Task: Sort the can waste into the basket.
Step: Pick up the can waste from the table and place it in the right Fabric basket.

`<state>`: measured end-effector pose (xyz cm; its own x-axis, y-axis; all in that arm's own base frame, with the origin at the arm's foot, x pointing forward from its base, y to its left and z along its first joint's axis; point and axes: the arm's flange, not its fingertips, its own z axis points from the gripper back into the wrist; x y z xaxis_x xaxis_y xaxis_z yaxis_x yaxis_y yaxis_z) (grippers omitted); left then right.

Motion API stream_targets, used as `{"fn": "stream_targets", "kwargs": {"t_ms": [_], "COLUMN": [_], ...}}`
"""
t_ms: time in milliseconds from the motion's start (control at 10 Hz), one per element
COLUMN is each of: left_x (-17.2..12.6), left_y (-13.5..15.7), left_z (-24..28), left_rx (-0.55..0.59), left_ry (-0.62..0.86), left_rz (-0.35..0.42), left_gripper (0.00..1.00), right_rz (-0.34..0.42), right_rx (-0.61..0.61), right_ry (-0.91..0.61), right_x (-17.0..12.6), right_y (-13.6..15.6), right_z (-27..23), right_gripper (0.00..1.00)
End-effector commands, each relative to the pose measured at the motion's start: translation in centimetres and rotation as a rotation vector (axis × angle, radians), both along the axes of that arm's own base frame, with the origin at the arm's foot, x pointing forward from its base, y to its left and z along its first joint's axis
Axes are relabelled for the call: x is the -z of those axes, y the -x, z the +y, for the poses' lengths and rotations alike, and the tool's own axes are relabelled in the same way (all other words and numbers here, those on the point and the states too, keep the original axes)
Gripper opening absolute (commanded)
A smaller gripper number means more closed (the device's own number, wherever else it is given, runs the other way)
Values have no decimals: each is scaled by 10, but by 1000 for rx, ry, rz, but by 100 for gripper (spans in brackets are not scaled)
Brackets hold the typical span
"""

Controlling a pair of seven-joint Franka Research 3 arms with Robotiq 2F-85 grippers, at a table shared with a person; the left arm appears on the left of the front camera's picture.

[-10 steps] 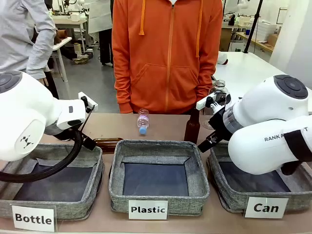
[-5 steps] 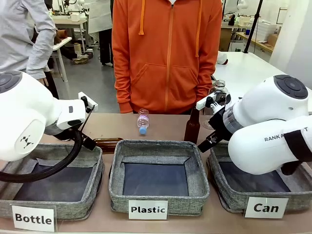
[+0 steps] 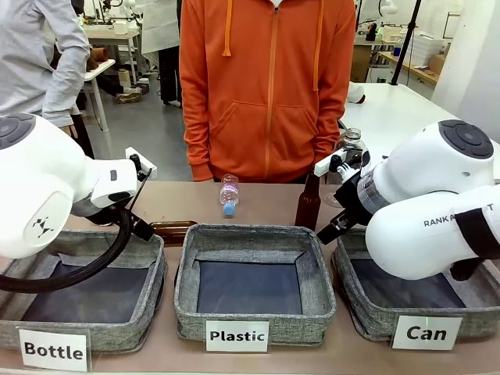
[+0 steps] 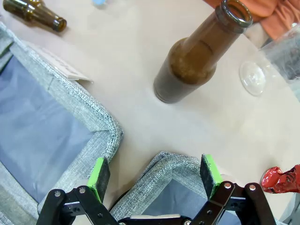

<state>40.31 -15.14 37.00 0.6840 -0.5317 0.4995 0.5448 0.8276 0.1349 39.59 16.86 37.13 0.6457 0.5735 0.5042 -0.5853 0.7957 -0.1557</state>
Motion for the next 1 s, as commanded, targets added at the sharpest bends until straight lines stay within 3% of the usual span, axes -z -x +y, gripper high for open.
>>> {"fn": "stream_targets", "kwargs": {"t_ms": [0, 100, 200, 300, 400, 500, 700, 800, 900], "left_x": [0, 0, -28, -63, -124, -148, -175, -190, -196], "left_y": [0, 0, 13, 30, 52, 64, 97, 112, 113], "left_z": [0, 0, 3, 9, 0, 10, 58, 101, 161], "left_rx": [1, 0, 15, 55, -130, -123, -12, -3, 56], "left_ry": [0, 0, -3, 132, 192, 239, 393, 466, 610], "left_rz": [0, 0, -18, 41, 143, 150, 259, 292, 322], "left_gripper": [100, 100, 100, 100, 100, 100, 100, 100, 100], "right_rz": [0, 0, 64, 113, 162, 220, 321, 335, 289], "right_rx": [0, 0, -87, -35, 57, 94, 121, 130, 267], "right_ry": [0, 0, -13, -104, -119, -186, -324, -447, -609], "right_x": [0, 0, -21, -64, -99, -125, -162, -177, -182], "right_y": [0, 0, 5, 19, 33, 45, 79, 99, 114], "right_z": [0, 0, 0, -9, -24, -40, -98, -139, -195], "right_gripper": [100, 100, 100, 100, 100, 100, 100, 100, 100]}}
